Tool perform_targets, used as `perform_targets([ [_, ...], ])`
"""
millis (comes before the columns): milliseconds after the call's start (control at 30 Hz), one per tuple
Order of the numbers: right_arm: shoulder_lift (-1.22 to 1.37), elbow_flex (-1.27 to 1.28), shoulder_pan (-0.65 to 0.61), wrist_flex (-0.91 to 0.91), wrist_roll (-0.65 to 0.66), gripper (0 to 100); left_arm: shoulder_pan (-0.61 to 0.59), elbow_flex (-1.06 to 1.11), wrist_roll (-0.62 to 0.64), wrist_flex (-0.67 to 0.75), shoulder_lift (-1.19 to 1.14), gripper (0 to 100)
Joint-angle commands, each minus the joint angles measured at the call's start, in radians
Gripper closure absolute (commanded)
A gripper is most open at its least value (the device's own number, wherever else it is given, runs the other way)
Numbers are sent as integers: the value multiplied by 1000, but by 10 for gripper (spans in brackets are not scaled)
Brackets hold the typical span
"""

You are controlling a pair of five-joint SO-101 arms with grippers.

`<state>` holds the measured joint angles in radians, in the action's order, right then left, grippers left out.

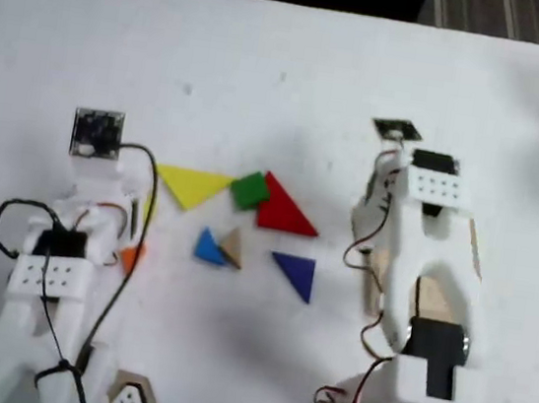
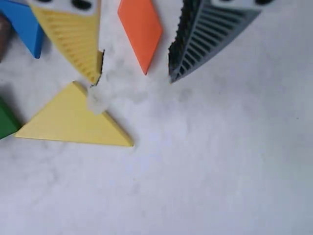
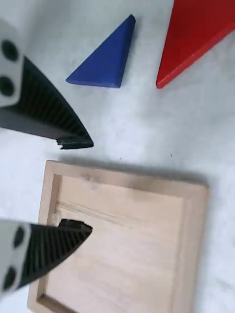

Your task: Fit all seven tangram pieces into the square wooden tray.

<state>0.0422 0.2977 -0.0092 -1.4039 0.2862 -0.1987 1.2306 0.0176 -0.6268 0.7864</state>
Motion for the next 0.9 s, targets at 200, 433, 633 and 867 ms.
perform_targets([
  [200,-179,-38,-318,-48,-74,947,-122,-46,9,17,1,755],
  [433,-188,103,-375,73,-38,964,-154,-57,44,17,-1,755],
  [633,-194,269,-450,163,57,862,-154,-54,46,17,-1,755],
  [867,-185,330,-427,268,149,687,-148,-52,46,17,-1,754],
])
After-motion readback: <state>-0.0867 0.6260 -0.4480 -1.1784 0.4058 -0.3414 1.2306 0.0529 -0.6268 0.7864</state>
